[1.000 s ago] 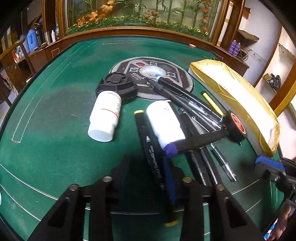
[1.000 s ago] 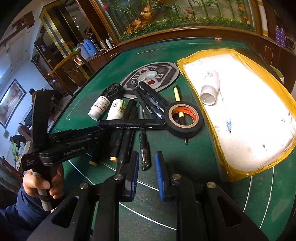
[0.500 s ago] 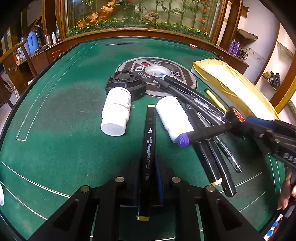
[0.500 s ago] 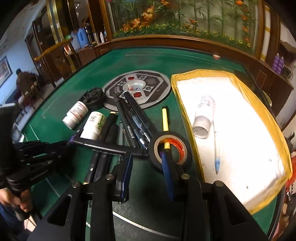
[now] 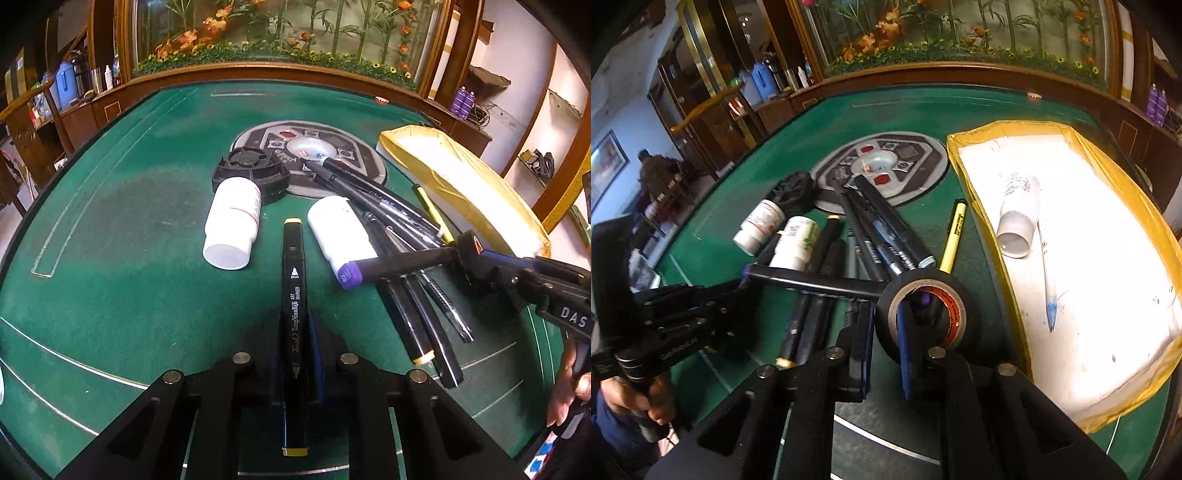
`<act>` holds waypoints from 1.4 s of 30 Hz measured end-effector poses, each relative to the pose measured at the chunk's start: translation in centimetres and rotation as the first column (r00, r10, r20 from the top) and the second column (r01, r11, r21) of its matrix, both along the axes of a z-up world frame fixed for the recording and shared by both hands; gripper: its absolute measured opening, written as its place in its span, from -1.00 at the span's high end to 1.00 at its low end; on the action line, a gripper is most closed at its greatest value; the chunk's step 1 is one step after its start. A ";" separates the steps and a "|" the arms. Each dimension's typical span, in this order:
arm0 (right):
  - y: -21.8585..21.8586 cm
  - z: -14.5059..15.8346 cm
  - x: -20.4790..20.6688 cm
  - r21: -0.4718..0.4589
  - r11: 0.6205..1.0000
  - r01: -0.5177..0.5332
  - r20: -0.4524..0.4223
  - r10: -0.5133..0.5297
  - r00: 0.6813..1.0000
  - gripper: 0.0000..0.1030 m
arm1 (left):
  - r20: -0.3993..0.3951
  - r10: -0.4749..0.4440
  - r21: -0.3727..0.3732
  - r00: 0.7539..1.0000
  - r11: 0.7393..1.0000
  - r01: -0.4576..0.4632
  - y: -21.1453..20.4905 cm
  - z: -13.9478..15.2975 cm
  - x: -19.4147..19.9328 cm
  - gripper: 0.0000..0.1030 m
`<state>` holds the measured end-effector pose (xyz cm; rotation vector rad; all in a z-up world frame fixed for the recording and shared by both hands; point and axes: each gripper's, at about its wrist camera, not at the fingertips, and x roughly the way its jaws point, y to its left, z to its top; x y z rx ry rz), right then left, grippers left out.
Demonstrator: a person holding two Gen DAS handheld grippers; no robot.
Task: Organize rigid objects
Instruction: 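Grasp a black marker with the left gripper while the right grasps the black tape roll, then carry the tape roll and marker into the tray and release both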
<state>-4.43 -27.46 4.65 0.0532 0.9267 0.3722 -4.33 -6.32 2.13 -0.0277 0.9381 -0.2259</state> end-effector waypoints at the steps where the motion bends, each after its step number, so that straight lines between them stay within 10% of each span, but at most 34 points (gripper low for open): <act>1: 0.0 0.3 -0.3 0.008 1.000 -0.003 0.007 0.003 1.000 0.77 | 0.008 0.001 0.001 1.000 1.000 -0.001 0.0 0.3 -0.2 0.71; 26: -8.6 12.4 -4.3 0.090 0.990 0.107 0.254 -0.127 0.959 0.76 | 0.203 -0.201 -0.085 0.958 0.971 0.222 -9.3 14.2 -1.7 0.71; 42: -15.6 5.3 2.4 0.080 0.963 0.258 0.047 -0.262 0.964 0.77 | -0.026 -0.271 -0.162 0.962 0.951 0.264 -22.3 6.6 4.4 0.72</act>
